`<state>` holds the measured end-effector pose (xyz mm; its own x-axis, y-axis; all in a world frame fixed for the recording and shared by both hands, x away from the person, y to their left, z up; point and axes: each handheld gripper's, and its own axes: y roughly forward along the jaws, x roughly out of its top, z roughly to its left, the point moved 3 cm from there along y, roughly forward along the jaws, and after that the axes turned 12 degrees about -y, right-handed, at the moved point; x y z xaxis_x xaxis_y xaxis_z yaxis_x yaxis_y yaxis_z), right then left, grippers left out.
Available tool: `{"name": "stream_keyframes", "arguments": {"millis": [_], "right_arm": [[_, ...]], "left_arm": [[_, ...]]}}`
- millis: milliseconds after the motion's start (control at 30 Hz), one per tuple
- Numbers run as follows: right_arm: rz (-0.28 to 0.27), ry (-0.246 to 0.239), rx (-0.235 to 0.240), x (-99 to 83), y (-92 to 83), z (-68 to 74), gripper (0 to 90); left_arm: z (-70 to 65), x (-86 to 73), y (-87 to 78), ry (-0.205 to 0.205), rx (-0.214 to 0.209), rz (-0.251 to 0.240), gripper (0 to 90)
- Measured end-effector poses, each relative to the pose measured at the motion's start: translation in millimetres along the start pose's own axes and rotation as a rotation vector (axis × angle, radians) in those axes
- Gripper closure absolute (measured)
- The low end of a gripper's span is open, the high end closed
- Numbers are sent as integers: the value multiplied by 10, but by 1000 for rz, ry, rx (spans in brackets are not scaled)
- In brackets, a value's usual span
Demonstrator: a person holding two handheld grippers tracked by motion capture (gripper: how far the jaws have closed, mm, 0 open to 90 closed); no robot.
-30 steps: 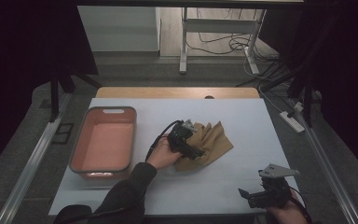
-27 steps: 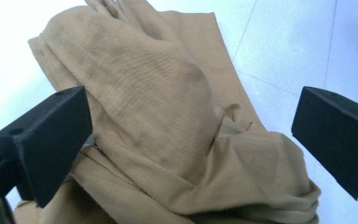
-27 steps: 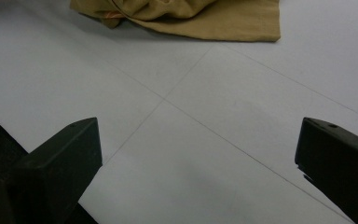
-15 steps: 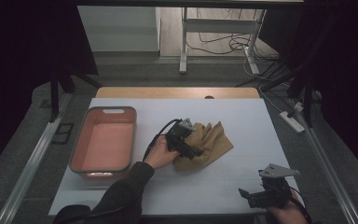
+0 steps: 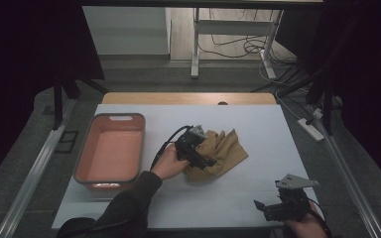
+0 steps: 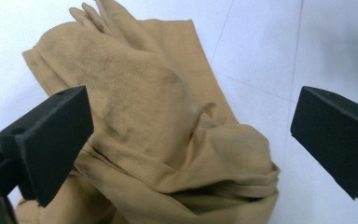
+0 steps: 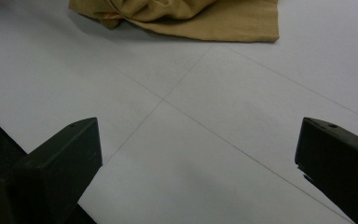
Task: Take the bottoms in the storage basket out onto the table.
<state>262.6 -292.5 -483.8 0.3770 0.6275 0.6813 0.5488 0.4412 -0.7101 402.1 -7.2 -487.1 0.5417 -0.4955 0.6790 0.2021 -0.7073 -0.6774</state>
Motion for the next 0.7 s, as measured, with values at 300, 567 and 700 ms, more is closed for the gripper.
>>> {"name": "stream_keyframes", "arguments": {"millis": [300,567,700], "right_arm": [[-2,0,-1,1,0,2,8],[-5,0,-1,1,-5,2,8],[-7,-1,-3,1,-7,2,8]], "left_arm": [[-40,-10,-77,13,-38,-20,0],[-65,-24,-134,13,-24,-28,0],[-51,-49,-164,-1,-24,-26,0]]}}
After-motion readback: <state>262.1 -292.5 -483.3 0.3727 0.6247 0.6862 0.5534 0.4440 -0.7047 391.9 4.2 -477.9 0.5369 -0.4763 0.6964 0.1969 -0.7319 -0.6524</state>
